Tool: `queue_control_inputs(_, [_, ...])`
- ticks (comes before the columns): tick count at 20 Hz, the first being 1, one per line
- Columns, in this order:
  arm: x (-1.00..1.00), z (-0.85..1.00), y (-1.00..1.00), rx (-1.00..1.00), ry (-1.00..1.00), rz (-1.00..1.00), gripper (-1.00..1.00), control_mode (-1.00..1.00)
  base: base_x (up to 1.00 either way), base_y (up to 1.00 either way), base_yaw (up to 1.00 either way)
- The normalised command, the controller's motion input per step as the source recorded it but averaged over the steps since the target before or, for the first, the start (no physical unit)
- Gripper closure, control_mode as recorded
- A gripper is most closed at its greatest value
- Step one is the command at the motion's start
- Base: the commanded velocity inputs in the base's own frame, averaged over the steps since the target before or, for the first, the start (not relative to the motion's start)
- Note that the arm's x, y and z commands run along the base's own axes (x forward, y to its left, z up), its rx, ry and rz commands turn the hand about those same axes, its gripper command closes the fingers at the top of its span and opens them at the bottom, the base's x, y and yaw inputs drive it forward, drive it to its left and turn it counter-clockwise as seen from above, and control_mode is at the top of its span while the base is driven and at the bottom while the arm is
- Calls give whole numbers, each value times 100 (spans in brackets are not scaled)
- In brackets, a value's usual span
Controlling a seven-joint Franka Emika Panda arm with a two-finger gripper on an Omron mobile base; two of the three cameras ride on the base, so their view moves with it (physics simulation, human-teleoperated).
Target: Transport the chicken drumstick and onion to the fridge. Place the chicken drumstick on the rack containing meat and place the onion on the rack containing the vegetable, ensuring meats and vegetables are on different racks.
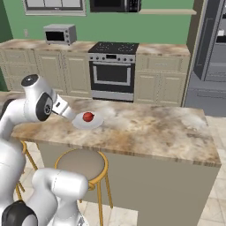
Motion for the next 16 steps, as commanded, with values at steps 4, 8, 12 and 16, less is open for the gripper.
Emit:
queue_control_inputs(4, [47,-1,0,3,1,0,-100,-100,0,0,0])
queue_control_inputs(8, [55,-16,0,9,9,0,-100,-100,0,0,0])
queue_control_inputs(12, [50,-19,0,9,9,0,-100,-100,0,0,0])
queue_control_inputs(16, [40,-27,0,2,6,0,-100,-100,0,0,0])
